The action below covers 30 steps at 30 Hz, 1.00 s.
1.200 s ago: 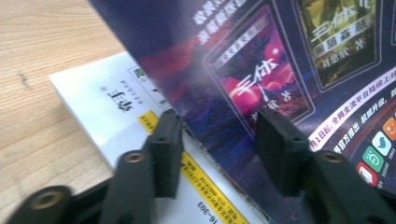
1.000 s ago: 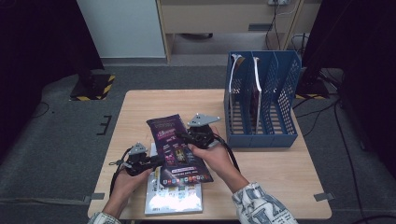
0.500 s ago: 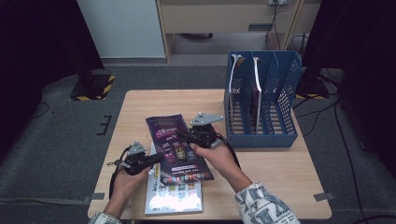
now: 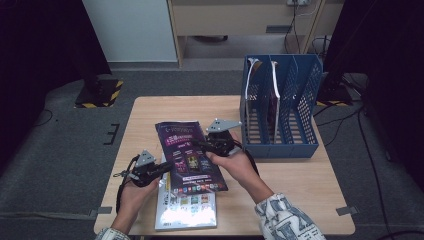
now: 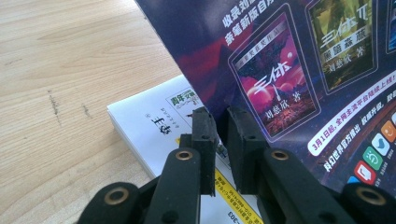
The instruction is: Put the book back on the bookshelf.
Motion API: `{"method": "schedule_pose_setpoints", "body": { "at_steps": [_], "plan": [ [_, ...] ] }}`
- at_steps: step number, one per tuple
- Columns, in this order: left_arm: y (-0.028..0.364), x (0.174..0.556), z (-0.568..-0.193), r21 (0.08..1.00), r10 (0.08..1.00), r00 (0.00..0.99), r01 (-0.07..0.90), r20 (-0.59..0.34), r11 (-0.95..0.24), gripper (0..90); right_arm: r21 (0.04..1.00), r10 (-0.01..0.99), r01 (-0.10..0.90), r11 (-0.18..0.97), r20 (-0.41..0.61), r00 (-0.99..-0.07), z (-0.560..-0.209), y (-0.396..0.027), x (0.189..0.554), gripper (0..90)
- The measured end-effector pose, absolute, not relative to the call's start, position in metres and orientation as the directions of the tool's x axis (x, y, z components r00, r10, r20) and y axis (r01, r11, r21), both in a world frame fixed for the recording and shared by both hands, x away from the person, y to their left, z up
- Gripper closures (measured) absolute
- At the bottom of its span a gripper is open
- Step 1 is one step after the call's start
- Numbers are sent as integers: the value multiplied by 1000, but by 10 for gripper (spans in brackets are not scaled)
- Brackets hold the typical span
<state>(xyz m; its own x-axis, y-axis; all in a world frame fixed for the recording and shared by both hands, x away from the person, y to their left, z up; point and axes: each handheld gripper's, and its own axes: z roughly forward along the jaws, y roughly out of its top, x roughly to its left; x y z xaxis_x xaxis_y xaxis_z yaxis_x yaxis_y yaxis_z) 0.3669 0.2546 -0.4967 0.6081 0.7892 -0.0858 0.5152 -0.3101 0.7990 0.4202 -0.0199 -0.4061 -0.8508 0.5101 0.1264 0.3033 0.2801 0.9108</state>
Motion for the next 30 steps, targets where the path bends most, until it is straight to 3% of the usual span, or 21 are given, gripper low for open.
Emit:
{"method": "schedule_pose_setpoints", "body": {
  "at_steps": [12, 30],
  "plan": [
    [262, 368, -488, 823, 794, 601, 494, -90, -281, 821, 920, 516, 286, 267, 114, -849, -401, -21, 422, 834],
    [274, 382, -458, 852, 825, 566, 431, 3, -298, 826, 933, 524, 254, 254, 88, -847, -391, -19, 430, 832]
  ]
}}
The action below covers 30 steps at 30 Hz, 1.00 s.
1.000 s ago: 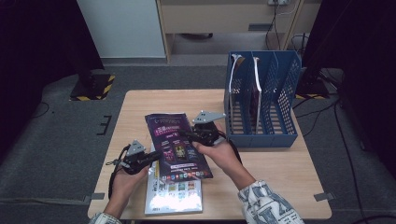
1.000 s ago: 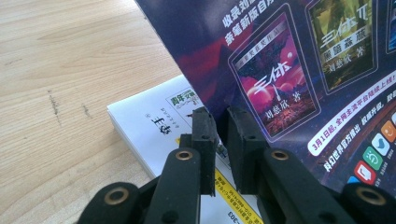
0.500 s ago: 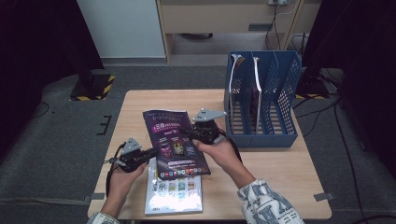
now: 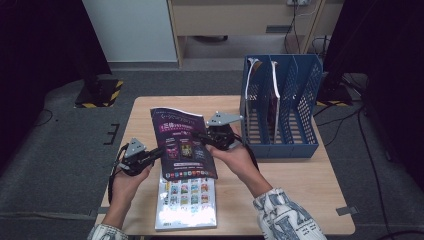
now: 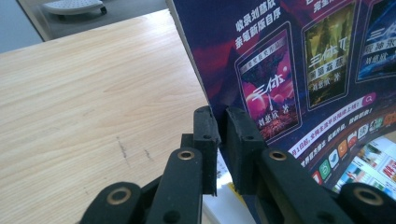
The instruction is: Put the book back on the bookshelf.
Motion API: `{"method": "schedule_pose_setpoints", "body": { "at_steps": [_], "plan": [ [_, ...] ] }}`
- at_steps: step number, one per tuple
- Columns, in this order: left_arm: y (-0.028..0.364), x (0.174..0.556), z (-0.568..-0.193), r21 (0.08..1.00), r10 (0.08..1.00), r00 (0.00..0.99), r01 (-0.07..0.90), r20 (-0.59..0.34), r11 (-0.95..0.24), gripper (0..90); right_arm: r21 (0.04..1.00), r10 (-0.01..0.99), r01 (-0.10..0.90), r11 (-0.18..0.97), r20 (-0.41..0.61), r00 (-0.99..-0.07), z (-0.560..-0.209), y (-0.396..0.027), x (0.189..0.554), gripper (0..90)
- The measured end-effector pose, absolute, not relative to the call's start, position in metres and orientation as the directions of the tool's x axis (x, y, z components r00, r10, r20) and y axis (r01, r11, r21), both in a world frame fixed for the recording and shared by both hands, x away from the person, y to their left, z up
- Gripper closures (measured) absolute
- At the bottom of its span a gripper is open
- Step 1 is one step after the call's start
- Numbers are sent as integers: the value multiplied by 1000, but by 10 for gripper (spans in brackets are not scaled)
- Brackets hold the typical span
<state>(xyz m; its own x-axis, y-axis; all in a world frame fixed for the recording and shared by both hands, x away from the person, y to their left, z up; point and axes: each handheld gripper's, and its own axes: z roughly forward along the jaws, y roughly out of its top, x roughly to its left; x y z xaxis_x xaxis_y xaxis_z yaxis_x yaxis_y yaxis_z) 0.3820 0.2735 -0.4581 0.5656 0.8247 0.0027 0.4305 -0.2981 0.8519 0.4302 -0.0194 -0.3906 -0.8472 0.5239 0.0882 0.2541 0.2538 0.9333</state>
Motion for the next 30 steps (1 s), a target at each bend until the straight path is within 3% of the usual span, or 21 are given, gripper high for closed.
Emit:
{"method": "schedule_pose_setpoints", "body": {
  "at_steps": [17, 30],
  "plan": [
    [275, 380, -457, 861, 831, 556, 421, 4, -286, 826, 944, 493, 232, 234, 91, -865, -396, -19, 429, 727],
    [274, 378, -457, 862, 832, 555, 419, 6, -285, 826, 939, 477, 235, 251, 91, -874, -404, -10, 432, 695]
  ]
}}
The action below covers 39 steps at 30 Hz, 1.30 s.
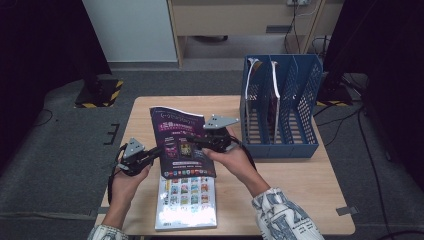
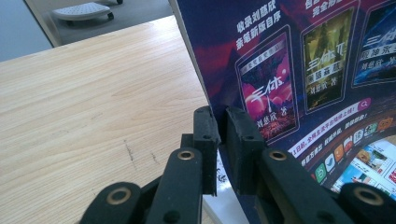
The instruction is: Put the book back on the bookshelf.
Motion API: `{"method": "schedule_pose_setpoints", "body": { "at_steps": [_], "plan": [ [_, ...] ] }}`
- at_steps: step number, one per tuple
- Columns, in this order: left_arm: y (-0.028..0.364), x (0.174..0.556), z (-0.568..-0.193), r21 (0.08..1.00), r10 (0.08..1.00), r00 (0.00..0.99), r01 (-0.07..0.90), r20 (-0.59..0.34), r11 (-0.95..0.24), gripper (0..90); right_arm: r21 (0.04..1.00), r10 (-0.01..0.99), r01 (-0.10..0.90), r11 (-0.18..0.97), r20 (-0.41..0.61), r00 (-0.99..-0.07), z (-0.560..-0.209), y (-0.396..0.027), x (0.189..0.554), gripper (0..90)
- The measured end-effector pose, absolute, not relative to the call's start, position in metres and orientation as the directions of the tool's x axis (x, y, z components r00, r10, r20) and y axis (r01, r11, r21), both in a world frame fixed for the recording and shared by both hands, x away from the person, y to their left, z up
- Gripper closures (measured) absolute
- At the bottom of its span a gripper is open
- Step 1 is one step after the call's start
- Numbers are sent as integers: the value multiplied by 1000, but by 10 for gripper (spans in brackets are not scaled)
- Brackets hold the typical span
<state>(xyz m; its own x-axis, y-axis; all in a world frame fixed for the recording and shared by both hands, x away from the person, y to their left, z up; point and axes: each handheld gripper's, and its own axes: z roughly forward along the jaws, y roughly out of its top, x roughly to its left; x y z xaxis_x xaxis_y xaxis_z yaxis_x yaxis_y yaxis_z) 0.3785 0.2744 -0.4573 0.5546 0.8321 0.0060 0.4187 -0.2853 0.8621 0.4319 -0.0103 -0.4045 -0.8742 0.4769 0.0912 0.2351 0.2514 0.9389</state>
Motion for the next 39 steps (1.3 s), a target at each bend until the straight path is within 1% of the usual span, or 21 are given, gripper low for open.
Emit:
{"method": "schedule_pose_setpoints", "body": {
  "at_steps": [12, 21, 31, 32, 33, 34, 35, 39],
  "plan": [
    [275, 378, -458, 863, 833, 553, 418, 7, -285, 825, 942, 468, 241, 234, 108, -877, -410, -8, 435, 692],
    [276, 378, -460, 862, 836, 549, 425, -4, -275, 825, 943, 457, 257, 209, 138, -879, -415, -5, 439, 709],
    [276, 379, -461, 861, 837, 546, 427, -2, -276, 825, 940, 454, 263, 217, 141, -880, -416, -2, 441, 726],
    [276, 378, -460, 861, 838, 546, 426, -1, -276, 825, 940, 455, 262, 219, 139, -879, -416, -2, 441, 734],
    [276, 378, -460, 862, 838, 546, 426, -2, -276, 825, 940, 458, 260, 221, 136, -879, -416, -2, 441, 772],
    [276, 378, -460, 862, 838, 546, 426, -2, -276, 825, 940, 458, 260, 221, 136, -879, -416, -2, 441, 772],
    [276, 378, -460, 862, 838, 546, 425, -1, -276, 825, 939, 465, 263, 223, 134, -875, -415, -2, 441, 819],
    [277, 378, -460, 863, 836, 548, 423, -1, -276, 825, 939, 473, 259, 227, 127, -872, -415, -2, 441, 838]
  ]
}}
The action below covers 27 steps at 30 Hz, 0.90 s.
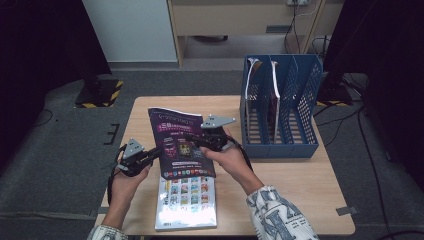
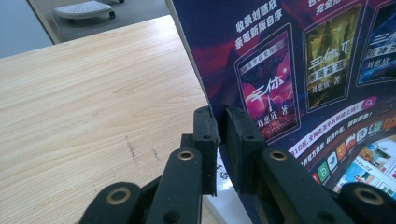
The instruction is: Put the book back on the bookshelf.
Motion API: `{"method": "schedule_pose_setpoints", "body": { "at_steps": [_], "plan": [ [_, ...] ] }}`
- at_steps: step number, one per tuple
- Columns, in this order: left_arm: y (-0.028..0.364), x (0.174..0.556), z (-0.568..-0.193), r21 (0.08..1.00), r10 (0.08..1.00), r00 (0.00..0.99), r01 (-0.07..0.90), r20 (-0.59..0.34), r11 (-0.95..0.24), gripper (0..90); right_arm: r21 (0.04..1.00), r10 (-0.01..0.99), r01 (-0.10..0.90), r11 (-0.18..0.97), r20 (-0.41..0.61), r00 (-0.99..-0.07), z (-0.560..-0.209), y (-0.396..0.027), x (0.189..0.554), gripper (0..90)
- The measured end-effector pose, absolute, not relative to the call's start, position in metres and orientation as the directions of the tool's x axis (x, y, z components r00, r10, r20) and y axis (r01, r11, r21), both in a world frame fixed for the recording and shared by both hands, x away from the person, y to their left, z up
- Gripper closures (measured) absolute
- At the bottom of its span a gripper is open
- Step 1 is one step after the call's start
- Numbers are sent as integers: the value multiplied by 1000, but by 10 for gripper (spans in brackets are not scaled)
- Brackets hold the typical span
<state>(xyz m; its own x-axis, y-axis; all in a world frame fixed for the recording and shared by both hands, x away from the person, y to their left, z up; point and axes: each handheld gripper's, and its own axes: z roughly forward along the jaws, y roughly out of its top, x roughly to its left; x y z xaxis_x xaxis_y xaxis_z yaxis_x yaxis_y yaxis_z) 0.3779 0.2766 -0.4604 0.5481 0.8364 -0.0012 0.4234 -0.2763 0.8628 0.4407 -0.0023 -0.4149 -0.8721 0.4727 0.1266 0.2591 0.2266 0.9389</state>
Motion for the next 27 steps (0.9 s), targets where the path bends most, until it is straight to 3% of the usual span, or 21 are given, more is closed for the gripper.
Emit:
{"method": "schedule_pose_setpoints", "body": {
  "at_steps": [27],
  "plan": [
    [278, 376, -460, 875, 834, 551, 413, -18, -254, 812, 943, 470, 240, 230, 109, -876, -413, 0, 434, 843]
  ]
}}
